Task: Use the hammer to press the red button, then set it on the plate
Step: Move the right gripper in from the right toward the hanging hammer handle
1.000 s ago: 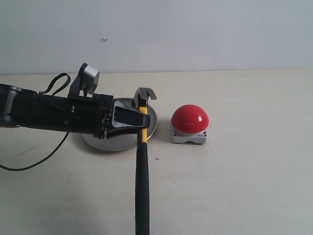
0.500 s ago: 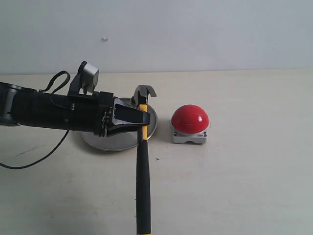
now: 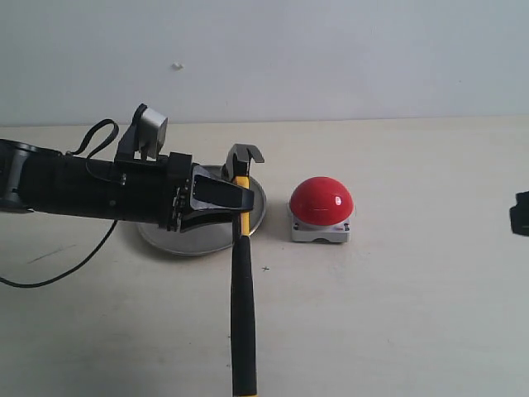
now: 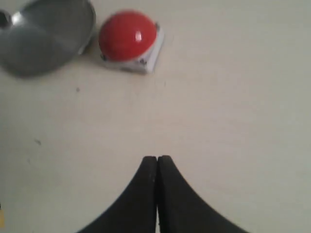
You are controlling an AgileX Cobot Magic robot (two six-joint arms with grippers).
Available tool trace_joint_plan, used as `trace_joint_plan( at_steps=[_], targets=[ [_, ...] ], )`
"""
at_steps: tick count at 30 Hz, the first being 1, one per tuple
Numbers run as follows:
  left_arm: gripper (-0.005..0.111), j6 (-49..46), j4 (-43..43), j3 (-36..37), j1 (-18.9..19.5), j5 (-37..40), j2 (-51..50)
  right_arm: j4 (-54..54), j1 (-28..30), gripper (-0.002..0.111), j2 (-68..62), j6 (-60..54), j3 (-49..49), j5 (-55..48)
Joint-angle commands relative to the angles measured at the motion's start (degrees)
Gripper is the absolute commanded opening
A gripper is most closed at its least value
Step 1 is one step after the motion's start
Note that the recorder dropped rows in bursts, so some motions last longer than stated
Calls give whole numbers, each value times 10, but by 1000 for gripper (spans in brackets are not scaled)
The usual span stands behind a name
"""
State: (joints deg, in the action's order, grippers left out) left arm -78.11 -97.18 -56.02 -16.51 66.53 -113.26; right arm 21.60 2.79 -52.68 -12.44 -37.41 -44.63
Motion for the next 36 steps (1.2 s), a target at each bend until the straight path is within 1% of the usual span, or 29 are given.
trace_joint_plan(
  at_steps=[1, 3, 7, 9, 12, 14, 16, 19, 22, 25, 28, 33, 34, 36],
  targets=[
    [0, 7, -28, -7, -1, 34, 6, -37, -4, 0, -99, 0, -54, -116],
    [0, 9, -28, -7, -1, 34, 6, -63, -22, 0, -125, 10, -54, -124],
    [0, 25, -28, -7, -1, 34, 6, -191, -78, 0, -147, 124, -54, -99],
    [0, 28, -28, -7, 2, 34, 6, -216, -113, 0, -146, 173, -53, -64],
    [0, 34, -28, -7, 5, 33, 6, -151, -168, 0, -143, 156, -50, 1],
    [0, 35, -28, -7, 5, 9, 6, -105, -200, 0, -145, 129, -48, 37],
    [0, 36, -28, -7, 5, -3, 6, -96, -232, 0, -153, 130, -47, 67],
    [0, 36, -28, -10, 5, -5, 6, -94, -260, 0, -167, 141, -47, 101],
    [0, 34, -28, -15, 5, 8, 6, -70, -268, 0, -180, 140, -47, 103],
    [0, 32, -28, -15, 5, 34, 6, -80, -268, 0, -182, 130, -47, 103],
    [0, 76, -28, -18, 5, 34, 6, -83, -268, 0, -182, 130, -47, 102],
    [0, 118, -28, -21, 5, -18, 6, -87, -268, 0, -182, 130, -47, 106],
    [0, 128, -28, -21, 5, -30, 6, -87, -268, 2, -183, 131, -47, 107],
    [0, 140, -28, -21, 5, -44, 6, -82, -268, 9, -190, 131, -47, 104]
  ],
)
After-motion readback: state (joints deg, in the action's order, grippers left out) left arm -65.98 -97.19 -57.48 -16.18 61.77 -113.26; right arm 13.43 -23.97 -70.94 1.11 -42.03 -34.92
